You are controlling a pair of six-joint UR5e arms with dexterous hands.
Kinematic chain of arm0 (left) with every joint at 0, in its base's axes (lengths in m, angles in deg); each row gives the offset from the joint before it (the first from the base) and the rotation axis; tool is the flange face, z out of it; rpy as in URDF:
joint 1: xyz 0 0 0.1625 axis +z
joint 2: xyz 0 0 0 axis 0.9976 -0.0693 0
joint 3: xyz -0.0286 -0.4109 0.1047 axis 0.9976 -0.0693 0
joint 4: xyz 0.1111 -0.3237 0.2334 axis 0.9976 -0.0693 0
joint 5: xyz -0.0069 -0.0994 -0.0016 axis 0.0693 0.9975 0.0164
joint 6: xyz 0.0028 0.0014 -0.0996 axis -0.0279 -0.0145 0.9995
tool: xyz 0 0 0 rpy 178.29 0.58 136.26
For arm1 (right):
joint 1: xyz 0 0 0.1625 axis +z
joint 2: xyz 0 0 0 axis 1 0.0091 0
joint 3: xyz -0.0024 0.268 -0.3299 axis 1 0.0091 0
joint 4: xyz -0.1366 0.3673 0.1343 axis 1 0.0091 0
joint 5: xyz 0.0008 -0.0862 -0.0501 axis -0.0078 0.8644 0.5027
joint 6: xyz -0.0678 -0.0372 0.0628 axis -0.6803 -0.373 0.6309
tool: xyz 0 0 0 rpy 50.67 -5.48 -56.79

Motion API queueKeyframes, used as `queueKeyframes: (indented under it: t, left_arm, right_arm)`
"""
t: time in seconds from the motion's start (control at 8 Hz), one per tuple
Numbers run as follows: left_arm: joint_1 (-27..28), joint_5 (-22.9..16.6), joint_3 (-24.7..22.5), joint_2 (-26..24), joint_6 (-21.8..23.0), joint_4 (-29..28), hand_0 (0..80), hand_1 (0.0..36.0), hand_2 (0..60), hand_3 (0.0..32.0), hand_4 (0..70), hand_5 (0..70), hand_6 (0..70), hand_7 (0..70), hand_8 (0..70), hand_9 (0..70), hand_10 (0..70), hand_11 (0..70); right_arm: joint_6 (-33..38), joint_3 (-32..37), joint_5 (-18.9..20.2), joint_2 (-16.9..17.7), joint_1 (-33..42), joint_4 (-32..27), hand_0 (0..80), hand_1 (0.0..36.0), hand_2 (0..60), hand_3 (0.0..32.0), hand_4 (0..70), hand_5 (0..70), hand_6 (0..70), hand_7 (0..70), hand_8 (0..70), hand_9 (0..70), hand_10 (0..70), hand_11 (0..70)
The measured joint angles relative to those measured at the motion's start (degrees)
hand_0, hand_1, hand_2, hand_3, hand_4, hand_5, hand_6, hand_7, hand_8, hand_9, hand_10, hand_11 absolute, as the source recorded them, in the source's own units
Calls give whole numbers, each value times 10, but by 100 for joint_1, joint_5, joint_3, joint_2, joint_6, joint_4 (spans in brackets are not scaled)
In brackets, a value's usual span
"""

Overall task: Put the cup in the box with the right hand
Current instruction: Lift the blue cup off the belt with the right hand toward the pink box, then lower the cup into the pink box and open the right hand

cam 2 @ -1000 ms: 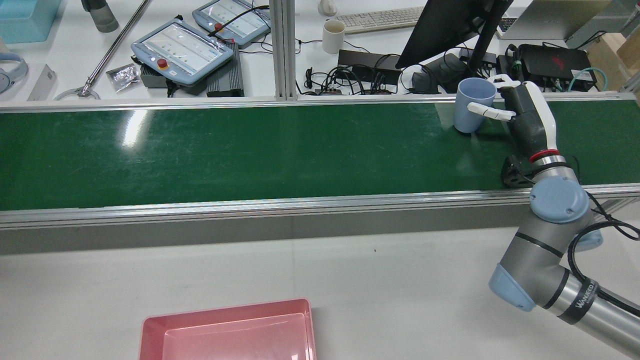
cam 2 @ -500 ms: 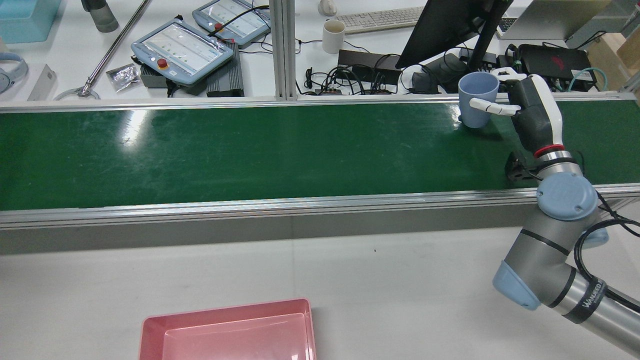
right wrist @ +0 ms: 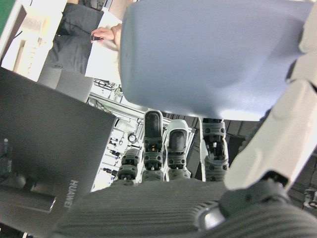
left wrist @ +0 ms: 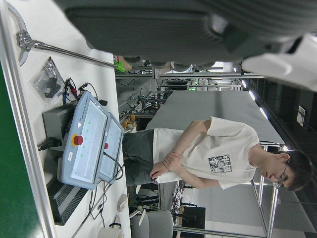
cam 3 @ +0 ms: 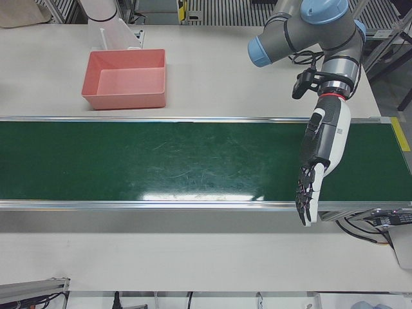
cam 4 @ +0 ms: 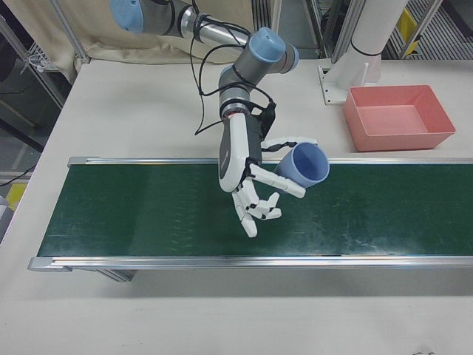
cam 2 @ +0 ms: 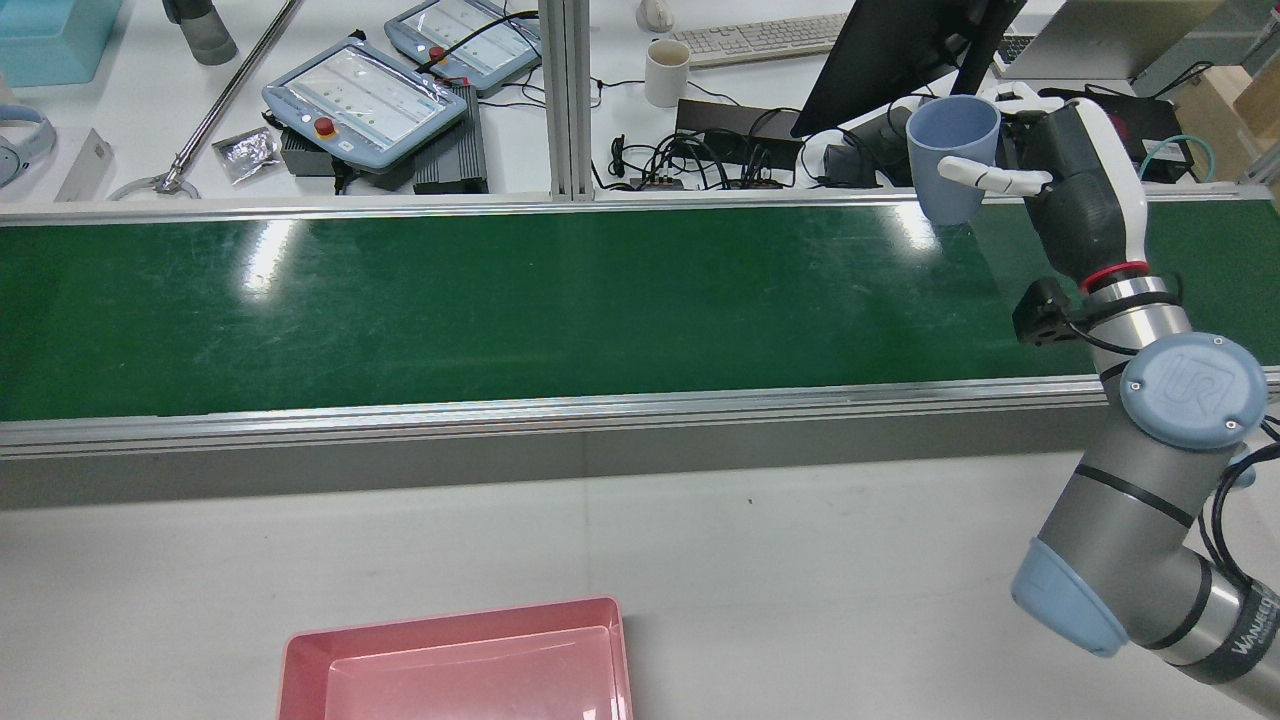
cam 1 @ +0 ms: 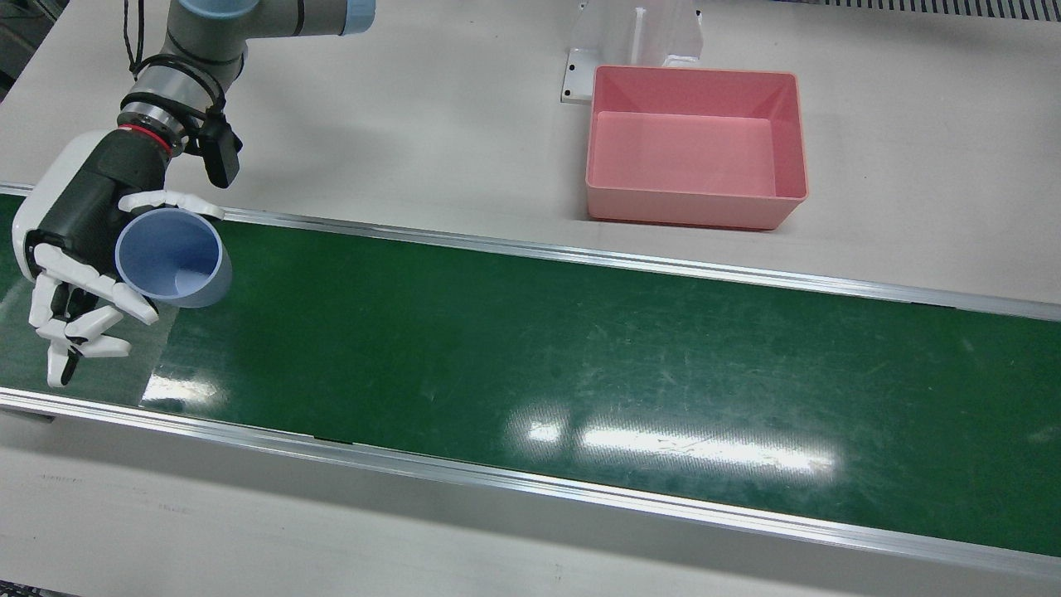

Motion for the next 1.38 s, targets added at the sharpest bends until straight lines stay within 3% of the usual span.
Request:
queueKeyframes:
  t: [0.38, 0.75, 1.0, 1.38]
  left_arm:
    - [0, 1, 5, -3, 0, 3, 0, 0, 0, 0, 0, 0, 0, 0, 0, 0, 0, 0]
    - [3, 1, 3, -1, 0, 0, 0, 0, 0, 0, 0, 0, 0, 0, 0, 0, 0, 0]
    - [2, 1, 4, 0, 0, -4, 0, 0, 0, 0, 0, 0, 0, 0, 0, 0, 0, 0]
    - [0, 1, -2, -2, 0, 2, 0, 0, 0, 0, 0, 0, 0, 0, 0, 0, 0, 0]
  right_arm:
    - [-1177, -1698, -2, 2, -797, 139, 517, 297, 600, 0, 700, 44, 262, 700, 277, 512, 112, 161]
    - [-2832, -3004, -92, -65, -2569, 125, 509, 270, 600, 0, 700, 41, 257, 700, 266, 500, 133, 190]
    - [-3536, -3059, -290, -72, -3478, -132, 497, 241, 600, 0, 700, 36, 249, 700, 265, 502, 153, 217]
    - [-4081, -1937, -446, -358, -4082, -1105, 495, 223, 600, 0, 700, 33, 251, 700, 252, 487, 160, 226]
